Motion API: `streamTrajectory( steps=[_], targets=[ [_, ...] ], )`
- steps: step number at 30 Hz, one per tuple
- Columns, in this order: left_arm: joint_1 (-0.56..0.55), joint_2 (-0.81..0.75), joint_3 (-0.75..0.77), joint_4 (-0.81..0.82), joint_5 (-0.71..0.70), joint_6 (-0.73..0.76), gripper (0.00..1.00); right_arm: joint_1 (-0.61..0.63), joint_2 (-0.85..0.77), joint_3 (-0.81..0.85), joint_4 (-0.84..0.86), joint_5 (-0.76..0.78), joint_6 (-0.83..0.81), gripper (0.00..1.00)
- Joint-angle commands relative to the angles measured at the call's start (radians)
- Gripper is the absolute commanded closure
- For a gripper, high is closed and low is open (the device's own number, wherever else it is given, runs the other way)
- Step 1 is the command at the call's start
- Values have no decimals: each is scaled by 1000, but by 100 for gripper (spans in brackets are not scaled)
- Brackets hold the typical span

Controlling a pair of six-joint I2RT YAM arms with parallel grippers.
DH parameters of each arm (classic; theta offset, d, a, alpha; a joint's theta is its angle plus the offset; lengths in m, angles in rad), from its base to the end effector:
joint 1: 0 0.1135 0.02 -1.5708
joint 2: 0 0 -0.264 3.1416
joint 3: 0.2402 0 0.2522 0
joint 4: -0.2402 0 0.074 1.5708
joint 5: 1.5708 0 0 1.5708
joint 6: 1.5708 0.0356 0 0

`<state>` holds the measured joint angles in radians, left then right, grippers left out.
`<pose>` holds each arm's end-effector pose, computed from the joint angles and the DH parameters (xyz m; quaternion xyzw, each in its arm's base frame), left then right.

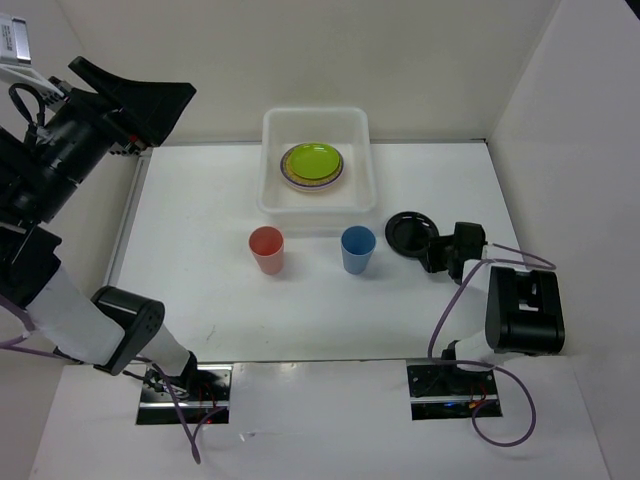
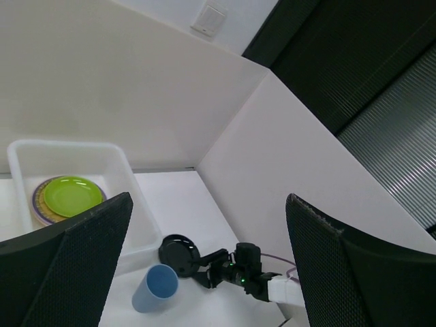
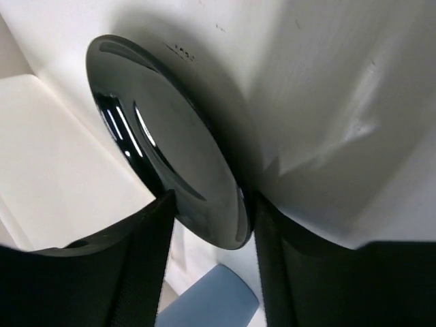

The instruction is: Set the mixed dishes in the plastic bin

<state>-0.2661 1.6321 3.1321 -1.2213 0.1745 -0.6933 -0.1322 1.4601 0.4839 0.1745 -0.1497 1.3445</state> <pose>0.0934 -0.0319 0.6556 -0.0591 0.6009 -0.4136 0.6814 0.2522 -0.0282 0.1281 0.6014 0.7025 0.2701 0.2680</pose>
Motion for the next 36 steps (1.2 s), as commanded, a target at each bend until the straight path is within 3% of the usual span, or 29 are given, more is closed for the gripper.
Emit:
streamTrajectory(
  steps=[1,2,5,13,21,36],
  targets=[
    [4,-32,6,-7,-47,37,1,-6,38,48,22,21,-11,49],
    [4,-43,6,-7,-47,37,1,-6,52,58,31,12,-11,60],
    [4,-52,6,-7,-58,37,1,-6,74,79,31,12,-21,76],
    [4,-61,-52,2,-26,37,1,-6,83,97,22,12,-41,100],
    [4,-61,-63,2,-26,37,1,-17,14,97,-24,-10,-87,100],
    [4,18,-1,-41,40,46,1,-58,-334,249,-256,6,-192,100]
  ],
)
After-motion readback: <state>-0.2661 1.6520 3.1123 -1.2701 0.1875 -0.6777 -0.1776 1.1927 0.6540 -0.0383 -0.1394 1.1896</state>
